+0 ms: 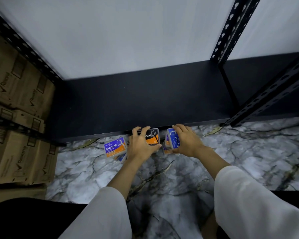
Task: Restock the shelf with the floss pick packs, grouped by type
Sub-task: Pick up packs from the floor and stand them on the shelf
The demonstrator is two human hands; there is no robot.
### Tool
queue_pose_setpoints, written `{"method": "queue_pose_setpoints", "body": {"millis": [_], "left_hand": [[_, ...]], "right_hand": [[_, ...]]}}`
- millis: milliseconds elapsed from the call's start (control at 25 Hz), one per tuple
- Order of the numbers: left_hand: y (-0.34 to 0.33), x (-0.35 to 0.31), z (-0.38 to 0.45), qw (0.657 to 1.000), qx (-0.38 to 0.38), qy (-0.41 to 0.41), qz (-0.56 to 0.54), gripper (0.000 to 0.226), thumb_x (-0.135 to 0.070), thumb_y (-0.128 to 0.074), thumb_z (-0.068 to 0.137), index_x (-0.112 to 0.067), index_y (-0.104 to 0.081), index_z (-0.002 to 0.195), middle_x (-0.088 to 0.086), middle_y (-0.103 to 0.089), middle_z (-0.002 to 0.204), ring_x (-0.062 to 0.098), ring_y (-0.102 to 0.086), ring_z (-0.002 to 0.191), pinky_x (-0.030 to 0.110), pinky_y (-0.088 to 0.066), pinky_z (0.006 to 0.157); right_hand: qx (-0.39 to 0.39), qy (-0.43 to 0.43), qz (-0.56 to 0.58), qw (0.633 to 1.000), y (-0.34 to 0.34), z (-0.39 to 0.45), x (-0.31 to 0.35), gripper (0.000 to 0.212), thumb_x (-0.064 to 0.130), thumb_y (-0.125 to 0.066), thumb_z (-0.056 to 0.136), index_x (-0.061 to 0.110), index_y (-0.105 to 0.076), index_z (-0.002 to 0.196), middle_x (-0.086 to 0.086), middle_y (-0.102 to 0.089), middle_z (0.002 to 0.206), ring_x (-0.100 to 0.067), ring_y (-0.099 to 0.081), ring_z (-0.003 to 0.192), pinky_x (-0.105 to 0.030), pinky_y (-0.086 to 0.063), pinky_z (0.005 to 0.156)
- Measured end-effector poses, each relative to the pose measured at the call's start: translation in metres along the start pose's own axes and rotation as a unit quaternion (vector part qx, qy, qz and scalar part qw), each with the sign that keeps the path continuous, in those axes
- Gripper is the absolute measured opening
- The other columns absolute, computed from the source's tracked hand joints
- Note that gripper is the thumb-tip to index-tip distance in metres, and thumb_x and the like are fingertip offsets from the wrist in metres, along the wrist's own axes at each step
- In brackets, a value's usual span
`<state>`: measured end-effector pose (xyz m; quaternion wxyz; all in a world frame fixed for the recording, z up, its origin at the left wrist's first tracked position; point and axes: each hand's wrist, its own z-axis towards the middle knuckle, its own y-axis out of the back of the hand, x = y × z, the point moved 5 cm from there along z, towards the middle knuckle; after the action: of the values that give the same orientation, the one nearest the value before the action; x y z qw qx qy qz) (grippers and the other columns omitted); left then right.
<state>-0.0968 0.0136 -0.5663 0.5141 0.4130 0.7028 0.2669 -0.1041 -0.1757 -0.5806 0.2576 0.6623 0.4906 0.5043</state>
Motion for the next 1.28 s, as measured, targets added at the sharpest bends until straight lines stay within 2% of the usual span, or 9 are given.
{"method": "queue_pose_setpoints", "body": {"millis": [200,400,560,680,800,1040,1280], "left_hand": [[0.023,-0.011,-0.012,1.000,-0.026,-0.008,-0.005,0.079,-0.047,-0.076,0.071,-0.034,-0.038,0.139,-0.005,-0.025,0.143,0.023,-0.037,0.125,0.042,-0.046,0.097],[0.073,-0.045,-0.044,0.996,-0.079,-0.038,-0.033,0.078,-0.047,-0.076,0.072,-0.033,-0.038,0.140,-0.007,-0.029,0.139,0.022,-0.036,0.124,0.037,-0.048,0.090],[0.135,-0.080,-0.079,0.983,-0.154,-0.083,-0.049,0.077,-0.048,-0.076,0.072,-0.034,-0.038,0.138,-0.008,-0.027,0.139,0.021,-0.036,0.124,0.041,-0.047,0.090],[0.193,-0.104,-0.106,0.961,-0.225,-0.132,-0.090,0.076,-0.047,-0.077,0.071,-0.036,-0.039,0.135,-0.009,-0.028,0.136,0.020,-0.038,0.121,0.041,-0.049,0.090],[0.251,-0.123,-0.131,0.932,-0.285,-0.180,-0.130,0.075,-0.042,-0.079,0.070,-0.034,-0.040,0.134,-0.007,-0.029,0.136,0.021,-0.041,0.122,0.043,-0.052,0.092],[0.347,-0.147,-0.167,0.877,-0.377,-0.242,-0.175,0.073,-0.040,-0.080,0.067,-0.040,-0.041,0.129,-0.013,-0.030,0.131,0.017,-0.045,0.119,0.040,-0.053,0.090],[0.424,-0.153,-0.169,0.844,-0.462,-0.232,-0.146,0.075,-0.041,-0.080,0.071,-0.035,-0.042,0.136,-0.010,-0.028,0.140,0.017,-0.038,0.124,0.031,-0.046,0.089]], "right_hand": [[-0.038,-0.027,0.052,0.998,0.030,-0.023,0.008,0.102,0.041,-0.078,0.072,0.013,-0.017,0.149,-0.004,-0.022,0.148,-0.025,-0.022,0.134,-0.039,-0.036,0.108],[-0.114,-0.036,0.081,0.989,0.086,-0.059,0.033,0.102,0.047,-0.077,0.071,0.019,-0.019,0.149,-0.004,-0.026,0.143,-0.026,-0.024,0.129,-0.042,-0.040,0.103],[-0.211,-0.022,0.132,0.968,0.151,-0.099,0.070,0.096,0.058,-0.073,0.069,0.024,-0.025,0.145,-0.002,-0.030,0.136,-0.024,-0.026,0.125,-0.036,-0.039,0.099],[-0.294,0.001,0.159,0.943,0.203,-0.133,0.105,0.090,0.064,-0.071,0.065,0.026,-0.032,0.137,-0.001,-0.034,0.130,-0.024,-0.029,0.122,-0.032,-0.040,0.092],[-0.351,0.021,0.173,0.920,0.248,-0.162,0.141,0.096,0.067,-0.068,0.067,0.024,-0.027,0.142,-0.001,-0.031,0.133,-0.022,-0.027,0.126,-0.034,-0.039,0.096],[-0.444,0.058,0.237,0.862,0.318,-0.193,0.200,0.088,0.062,-0.072,0.066,0.023,-0.034,0.135,-0.001,-0.033,0.131,-0.020,-0.029,0.124,-0.027,-0.035,0.087],[-0.490,0.099,0.252,0.829,0.379,-0.173,0.256,0.088,0.063,-0.074,0.063,0.021,-0.036,0.130,0.002,-0.037,0.126,-0.017,-0.035,0.116,-0.026,-0.037,0.080]]}}
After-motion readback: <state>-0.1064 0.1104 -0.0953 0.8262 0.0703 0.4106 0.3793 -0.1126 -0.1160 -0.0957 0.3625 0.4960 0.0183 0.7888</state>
